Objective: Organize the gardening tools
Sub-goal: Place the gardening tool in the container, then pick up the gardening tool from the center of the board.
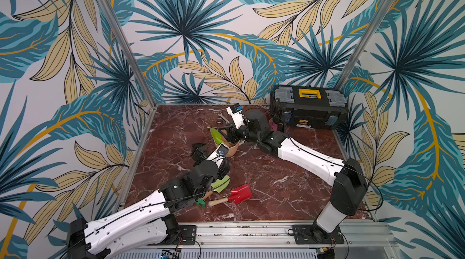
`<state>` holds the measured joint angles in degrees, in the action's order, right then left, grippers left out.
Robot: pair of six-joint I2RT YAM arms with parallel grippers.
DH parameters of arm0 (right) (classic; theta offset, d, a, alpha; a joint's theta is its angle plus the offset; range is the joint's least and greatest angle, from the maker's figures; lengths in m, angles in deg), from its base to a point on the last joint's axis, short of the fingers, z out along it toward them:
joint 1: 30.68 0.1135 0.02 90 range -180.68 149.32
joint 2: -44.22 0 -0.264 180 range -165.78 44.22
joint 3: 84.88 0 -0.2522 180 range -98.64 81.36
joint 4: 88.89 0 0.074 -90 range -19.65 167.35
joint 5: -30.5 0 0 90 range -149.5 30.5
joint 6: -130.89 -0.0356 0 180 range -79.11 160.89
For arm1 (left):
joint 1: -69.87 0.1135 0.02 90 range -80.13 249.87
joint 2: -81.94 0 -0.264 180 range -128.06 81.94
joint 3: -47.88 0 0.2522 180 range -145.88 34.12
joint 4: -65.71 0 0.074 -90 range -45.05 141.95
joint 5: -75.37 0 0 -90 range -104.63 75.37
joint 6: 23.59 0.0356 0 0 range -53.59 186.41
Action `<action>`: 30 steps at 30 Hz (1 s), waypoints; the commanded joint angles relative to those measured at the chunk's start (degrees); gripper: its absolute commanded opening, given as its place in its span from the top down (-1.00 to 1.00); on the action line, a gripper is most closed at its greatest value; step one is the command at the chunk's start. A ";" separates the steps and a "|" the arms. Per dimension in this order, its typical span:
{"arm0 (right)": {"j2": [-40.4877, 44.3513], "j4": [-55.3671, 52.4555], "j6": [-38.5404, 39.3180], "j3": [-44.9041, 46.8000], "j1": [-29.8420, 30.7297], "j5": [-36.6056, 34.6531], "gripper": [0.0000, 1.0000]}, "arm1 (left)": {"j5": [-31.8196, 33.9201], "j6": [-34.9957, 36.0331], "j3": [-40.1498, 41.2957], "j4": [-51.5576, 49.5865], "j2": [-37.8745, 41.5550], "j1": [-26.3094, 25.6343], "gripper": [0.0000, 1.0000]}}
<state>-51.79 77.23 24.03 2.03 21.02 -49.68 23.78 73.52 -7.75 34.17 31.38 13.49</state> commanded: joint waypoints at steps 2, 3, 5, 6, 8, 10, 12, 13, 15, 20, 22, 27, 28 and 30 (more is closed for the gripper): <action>4.16 -4.55 -9.47 6.97 0.06 -3.77 -0.12 | -2.17 0.19 0.25 -0.20 -0.75 0.13 -1.00; 5.24 -5.30 -10.46 8.44 0.06 -4.98 -0.13 | -2.73 -0.17 -0.24 -1.00 -1.67 0.13 -1.00; 8.20 -6.65 -12.74 10.86 0.14 -8.11 -0.14 | -3.49 -1.06 -1.58 -3.33 -3.96 0.04 -1.00; 9.66 -7.20 -13.47 11.93 0.03 -9.63 -0.15 | -4.06 -1.47 -2.35 -4.64 -5.26 0.04 -1.00; 12.58 -8.68 -15.47 13.59 0.05 -12.80 -0.18 | -5.14 -2.69 -4.05 -8.11 -7.97 -0.03 -1.00; 15.33 -11.31 -17.53 14.29 0.06 -16.71 -0.21 | -5.85 -4.67 -6.00 -12.38 -10.57 -0.12 -1.00; 17.75 -14.26 -19.58 14.71 0.01 -20.41 -0.25 | -5.73 -6.72 -7.28 -15.73 -13.03 -0.42 -1.00; 18.83 -15.50 -20.24 14.89 0.06 -21.98 -0.27 | -5.27 -7.84 -7.75 -17.22 -14.04 -0.73 -1.00; 20.75 -17.08 -21.09 15.86 0.06 -25.49 -0.30 | -4.12 -9.80 -8.40 -19.79 -15.83 -1.93 -1.00; 26.27 -20.63 -22.57 17.78 0.06 -30.25 -0.43 | -0.36 -14.52 -10.76 -27.57 -20.27 -6.81 -1.00; 28.14 -22.42 -23.01 18.34 0.06 -32.37 -0.45 | -1.10 -15.71 -11.03 -28.00 -21.40 -8.52 -1.00; 32.57 -26.60 -23.35 19.27 0.06 -38.44 -0.56 | -1.12 -17.95 -11.78 -28.86 -25.95 -10.66 -1.00; 33.42 -27.52 -23.20 19.17 0.06 -39.41 -0.59 | -0.81 -18.28 -12.28 -29.35 -27.41 -11.10 -1.00; 35.35 -28.56 -21.91 18.87 0.06 -41.42 -0.65 | 0.90 -19.20 -13.95 -31.02 -31.99 -11.83 -1.00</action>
<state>-18.57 52.42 1.63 20.08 21.06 -85.50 22.49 57.00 -19.26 6.17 2.90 2.41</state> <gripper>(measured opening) 0.818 0.999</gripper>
